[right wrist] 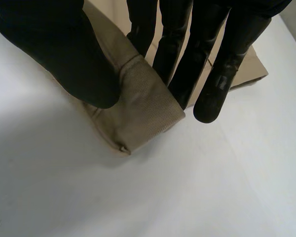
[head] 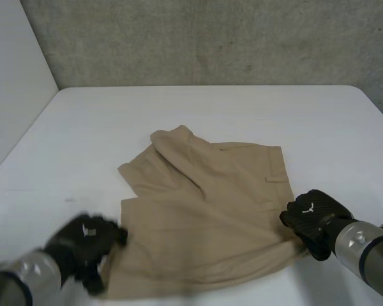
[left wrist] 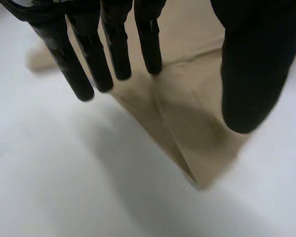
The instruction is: Fold the shorts.
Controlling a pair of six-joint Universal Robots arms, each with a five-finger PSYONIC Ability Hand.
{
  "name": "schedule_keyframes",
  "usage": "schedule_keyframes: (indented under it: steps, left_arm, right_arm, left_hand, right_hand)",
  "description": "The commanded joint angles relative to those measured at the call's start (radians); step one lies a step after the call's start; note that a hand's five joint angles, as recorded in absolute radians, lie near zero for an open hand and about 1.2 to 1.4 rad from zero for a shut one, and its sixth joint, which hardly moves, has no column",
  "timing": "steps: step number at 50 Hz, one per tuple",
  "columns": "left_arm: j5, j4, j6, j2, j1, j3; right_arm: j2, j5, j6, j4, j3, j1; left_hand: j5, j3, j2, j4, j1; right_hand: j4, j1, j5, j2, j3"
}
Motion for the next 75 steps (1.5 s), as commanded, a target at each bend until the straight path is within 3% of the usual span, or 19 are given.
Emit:
schedule_keyframes:
  steps: [1,7,10,17,26,39,44,59,61,62,69,75]
  left_arm:
    - [-0.005,0.138,0.002,-0.017,0.014,0.204]
    - [0.001,0.316,0.014,-0.231,0.009,0.369]
    - [-0.002,0.333,0.028,-0.337,0.009,0.468]
    - [0.012,0.22,0.041,-0.621,-0.009,0.757]
    - [0.191,0.093,0.035,-0.853,-0.003,1.023]
    - [0.196,-0.027,0.031,-1.069,-0.011,1.316]
    - [0.196,-0.047,0.031,-1.111,-0.012,1.379]
    - [0.203,-0.066,0.034,-1.143,-0.021,1.43]
    - [0.191,-0.067,0.034,-1.148,-0.021,1.439]
    - [0.184,-0.067,0.034,-1.148,-0.023,1.442]
    - [0.026,-0.049,0.059,-1.135,-0.015,1.436]
    - [-0.013,-0.035,0.149,-1.028,-0.002,1.306]
  right_arm:
    - [0.027,-0.005,0.086,-0.086,0.014,0.002]
    - [0.03,-0.005,0.098,-0.104,0.022,0.002]
    - [0.033,-0.005,0.098,-0.118,0.034,0.002]
    - [0.061,-0.004,0.097,-0.129,0.042,0.003]
    - [0.079,-0.001,0.097,-0.141,0.043,0.002]
    - [0.098,0.001,0.097,-0.144,0.05,0.0]
    - [0.099,0.001,0.097,-0.144,0.05,0.0]
    - [0.099,0.002,0.097,-0.144,0.05,-0.004]
    - [0.099,0.002,0.097,-0.144,0.05,-0.004]
    - [0.099,0.002,0.097,-0.144,0.05,-0.004]
    - [0.099,0.002,0.097,-0.144,0.05,-0.006]
    - [0.098,0.002,0.097,-0.145,0.05,-0.006]
  left_hand:
    - [-0.182,-0.194,-0.183,-0.183,-0.172]
    - [-0.112,-0.124,-0.113,-0.113,-0.102]
    - [-0.103,-0.115,-0.104,-0.104,-0.093]
    - [-0.065,-0.077,-0.066,-0.066,-0.055]
    - [0.117,0.105,0.116,0.116,0.127]
    - [0.27,0.257,0.269,0.269,0.28]
    - [0.417,0.404,0.416,0.415,0.427]
    - [0.578,0.566,0.577,0.577,0.588]
    - [0.874,0.861,0.872,0.872,0.884]
    - [0.918,0.906,0.917,0.917,0.928]
    - [0.919,0.906,0.917,0.917,0.929]
    - [0.919,0.906,0.917,0.917,0.929]
  right_hand:
    - [0.206,0.425,0.239,0.22,0.214]
    - [0.206,0.425,0.239,0.22,0.214]
    - [0.206,0.425,0.239,0.22,0.214]
    - [0.206,0.425,0.239,0.22,0.214]
    - [0.206,0.425,0.239,0.22,0.214]
    - [0.206,0.425,0.239,0.22,0.214]
    - [0.206,0.425,0.239,0.22,0.214]
    - [0.206,0.425,0.239,0.22,0.214]
    - [0.206,0.425,0.239,0.22,0.214]
    - [0.206,0.425,0.239,0.22,0.214]
    - [0.206,0.425,0.239,0.22,0.214]
    - [0.206,0.425,0.239,0.22,0.214]
